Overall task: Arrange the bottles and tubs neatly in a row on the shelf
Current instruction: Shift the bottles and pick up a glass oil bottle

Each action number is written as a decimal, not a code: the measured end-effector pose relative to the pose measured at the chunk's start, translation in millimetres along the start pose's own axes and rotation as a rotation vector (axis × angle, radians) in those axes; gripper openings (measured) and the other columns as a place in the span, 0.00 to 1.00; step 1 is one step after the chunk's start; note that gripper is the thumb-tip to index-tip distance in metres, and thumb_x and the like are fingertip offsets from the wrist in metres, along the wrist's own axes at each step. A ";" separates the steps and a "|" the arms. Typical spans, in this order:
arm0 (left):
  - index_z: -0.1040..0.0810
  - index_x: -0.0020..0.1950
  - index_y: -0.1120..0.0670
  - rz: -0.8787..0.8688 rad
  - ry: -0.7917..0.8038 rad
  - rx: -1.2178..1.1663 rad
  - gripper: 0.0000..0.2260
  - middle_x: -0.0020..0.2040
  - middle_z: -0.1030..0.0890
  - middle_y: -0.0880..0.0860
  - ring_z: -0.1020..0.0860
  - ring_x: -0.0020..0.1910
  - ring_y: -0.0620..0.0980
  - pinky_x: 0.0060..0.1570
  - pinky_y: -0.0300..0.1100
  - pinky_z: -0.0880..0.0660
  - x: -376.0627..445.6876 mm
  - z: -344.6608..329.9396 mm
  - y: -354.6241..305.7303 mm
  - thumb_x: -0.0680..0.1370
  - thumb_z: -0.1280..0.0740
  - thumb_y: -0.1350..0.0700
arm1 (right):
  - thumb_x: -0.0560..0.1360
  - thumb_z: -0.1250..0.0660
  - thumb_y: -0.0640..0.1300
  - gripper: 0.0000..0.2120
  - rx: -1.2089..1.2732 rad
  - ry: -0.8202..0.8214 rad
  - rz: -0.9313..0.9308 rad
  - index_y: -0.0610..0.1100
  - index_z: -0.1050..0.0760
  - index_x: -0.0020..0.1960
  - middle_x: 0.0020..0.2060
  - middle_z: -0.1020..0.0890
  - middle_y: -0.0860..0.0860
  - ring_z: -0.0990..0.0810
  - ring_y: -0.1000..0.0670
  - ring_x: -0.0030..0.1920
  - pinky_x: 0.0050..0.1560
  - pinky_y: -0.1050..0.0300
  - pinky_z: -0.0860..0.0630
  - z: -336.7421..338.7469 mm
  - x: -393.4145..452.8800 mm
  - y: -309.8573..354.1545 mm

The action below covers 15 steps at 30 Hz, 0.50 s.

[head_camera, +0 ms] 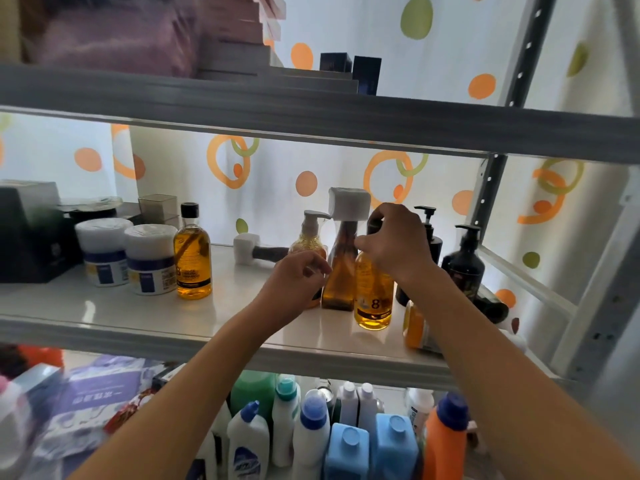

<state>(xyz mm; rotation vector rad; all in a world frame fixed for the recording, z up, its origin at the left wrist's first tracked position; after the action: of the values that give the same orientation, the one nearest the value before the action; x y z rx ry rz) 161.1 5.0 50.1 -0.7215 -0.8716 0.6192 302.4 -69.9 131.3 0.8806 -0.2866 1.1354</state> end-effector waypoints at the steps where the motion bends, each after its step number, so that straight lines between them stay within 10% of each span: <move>1: 0.23 0.49 0.51 0.012 0.041 -0.008 0.04 0.47 0.22 0.49 0.23 0.44 0.41 0.32 0.25 0.27 -1.6 -3.0 0.2 0.77 0.33 0.60 | 0.67 0.23 0.44 0.14 0.023 0.007 0.023 0.46 0.26 0.47 0.36 0.26 0.55 0.27 0.55 0.37 0.33 0.68 0.36 0.2 -1.9 8.3; 8: 0.48 0.73 0.43 0.031 0.232 0.033 0.43 0.64 0.33 0.43 0.31 0.60 0.42 0.49 0.26 0.29 -33.8 4.2 17.6 0.67 0.23 0.45 | 0.65 0.22 0.45 0.26 0.368 0.085 0.013 0.44 0.24 0.61 0.49 0.23 0.53 0.22 0.54 0.44 0.39 0.64 0.21 1.5 -4.4 54.5; 15: 0.41 0.70 0.48 0.231 0.006 -0.022 0.45 0.60 0.27 0.48 0.25 0.53 0.47 0.50 0.42 0.24 -53.8 71.8 61.6 0.60 0.23 0.40 | 0.65 0.21 0.45 0.26 0.672 0.166 -0.087 0.45 0.27 0.59 0.47 0.19 0.49 0.18 0.48 0.40 0.26 0.65 0.25 -40.9 -9.2 95.6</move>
<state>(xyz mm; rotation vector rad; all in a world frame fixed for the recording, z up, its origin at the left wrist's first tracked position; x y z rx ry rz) 61.8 24.6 9.9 -0.8510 -0.7963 0.8135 205.7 -32.7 143.5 1.3586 0.2908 1.2315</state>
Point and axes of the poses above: each hand's wrist, its own x-axis towards the middle knuckle, its own z-axis out of the back of the hand, y = z × x, the point moved 9 cm from there along x, towards the middle knuckle
